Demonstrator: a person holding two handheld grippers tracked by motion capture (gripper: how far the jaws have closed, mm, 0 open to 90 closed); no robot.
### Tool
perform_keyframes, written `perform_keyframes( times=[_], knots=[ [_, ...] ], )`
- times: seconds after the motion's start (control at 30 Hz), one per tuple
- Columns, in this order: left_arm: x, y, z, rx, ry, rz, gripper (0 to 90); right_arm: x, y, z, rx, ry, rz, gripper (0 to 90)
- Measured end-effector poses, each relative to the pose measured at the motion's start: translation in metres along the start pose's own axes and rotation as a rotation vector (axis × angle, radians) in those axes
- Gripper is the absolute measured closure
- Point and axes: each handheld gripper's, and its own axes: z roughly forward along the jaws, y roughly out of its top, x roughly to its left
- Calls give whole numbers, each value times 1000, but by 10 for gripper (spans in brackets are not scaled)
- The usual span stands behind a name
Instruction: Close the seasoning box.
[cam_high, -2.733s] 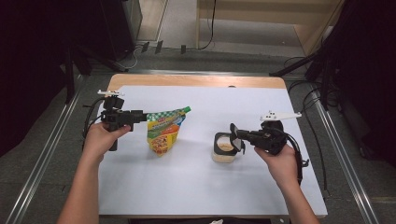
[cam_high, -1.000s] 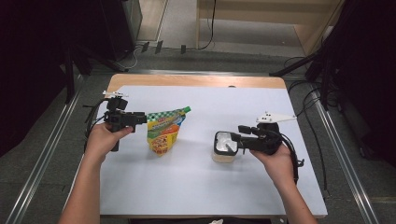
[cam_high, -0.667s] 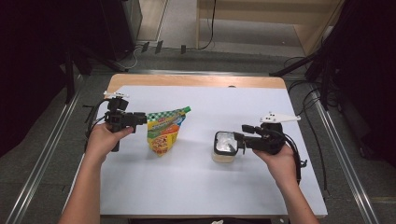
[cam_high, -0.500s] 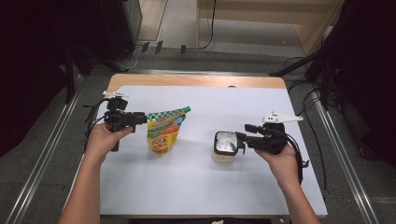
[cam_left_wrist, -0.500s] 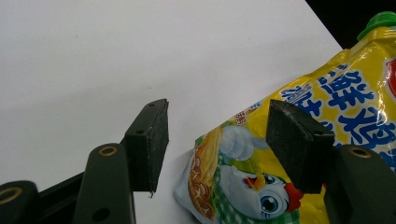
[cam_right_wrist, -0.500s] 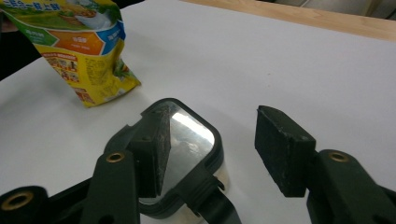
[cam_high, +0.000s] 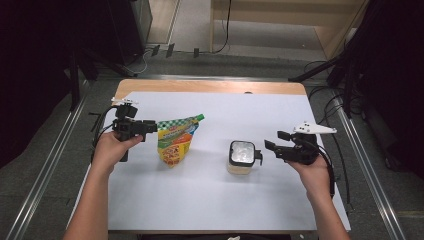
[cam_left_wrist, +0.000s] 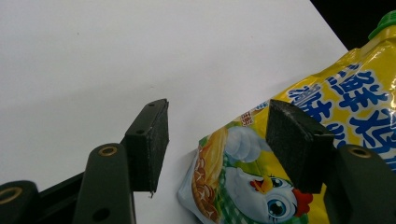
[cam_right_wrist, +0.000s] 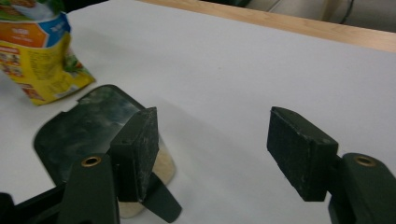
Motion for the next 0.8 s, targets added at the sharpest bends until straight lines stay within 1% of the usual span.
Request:
perform_keyframes(
  times=[0.13, 0.27, 0.4, 0.47, 0.73, 0.8],
  knots=[
    [1, 0, 1, -3, -4, -2, 402, -9, -5, -2, -9, -7, 35, 332],
    [2, 0, 1, -4, 1, -5, 402, -17, -12, -2, -16, -28, 49, 305],
    [2, 0, 2, 0, 3, -6, 402, -23, -18, -1, -14, -38, 69, 296],
    [2, 0, 3, 1, 3, -5, 402, -25, -20, 0, -10, -48, 73, 295],
    [5, -1, 6, 21, 15, 0, 403, -28, -26, 4, 13, -65, 75, 294],
    [6, -1, 7, 26, 17, -4, 404, -29, -26, 4, 17, -70, 78, 293]
  ],
)
